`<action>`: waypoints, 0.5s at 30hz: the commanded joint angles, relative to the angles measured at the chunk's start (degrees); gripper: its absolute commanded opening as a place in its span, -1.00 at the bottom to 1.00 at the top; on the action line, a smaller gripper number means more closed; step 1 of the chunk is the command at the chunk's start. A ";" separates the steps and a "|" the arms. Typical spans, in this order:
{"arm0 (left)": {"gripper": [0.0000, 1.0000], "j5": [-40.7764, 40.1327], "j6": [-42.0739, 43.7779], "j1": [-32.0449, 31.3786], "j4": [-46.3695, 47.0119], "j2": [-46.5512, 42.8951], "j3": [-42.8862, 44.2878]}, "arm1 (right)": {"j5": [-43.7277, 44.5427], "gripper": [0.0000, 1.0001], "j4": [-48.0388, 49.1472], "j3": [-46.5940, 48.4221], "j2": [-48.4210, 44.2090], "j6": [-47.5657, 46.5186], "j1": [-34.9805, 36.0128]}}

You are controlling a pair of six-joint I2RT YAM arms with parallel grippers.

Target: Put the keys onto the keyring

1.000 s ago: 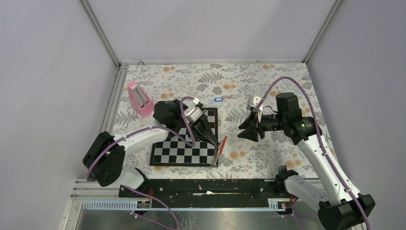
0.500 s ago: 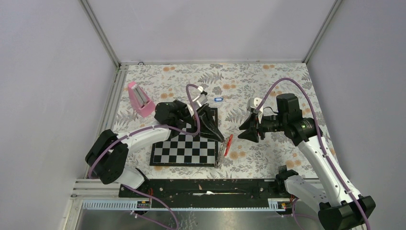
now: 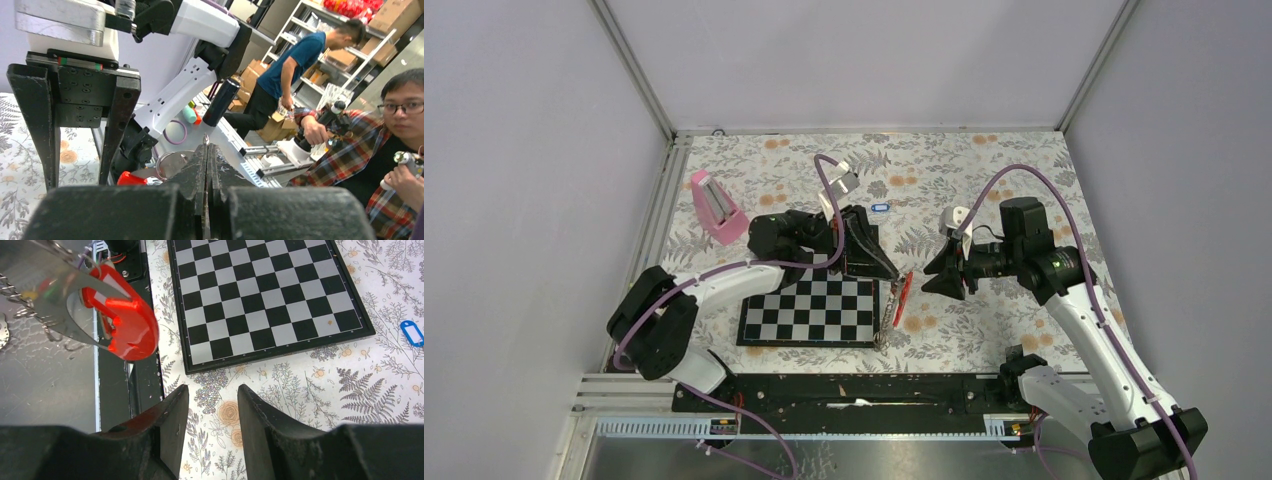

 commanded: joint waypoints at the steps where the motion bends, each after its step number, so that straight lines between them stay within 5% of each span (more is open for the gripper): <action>1: -1.00 -6.44 -5.03 -0.11 6.67 0.05 1.99 | 0.19 -0.04 -0.26 -0.21 -0.71 -0.80 -0.18; 15: -1.00 -15.23 -12.82 1.27 7.27 -0.20 -1.43 | 0.81 -0.04 0.81 -1.37 -0.69 -0.12 -0.14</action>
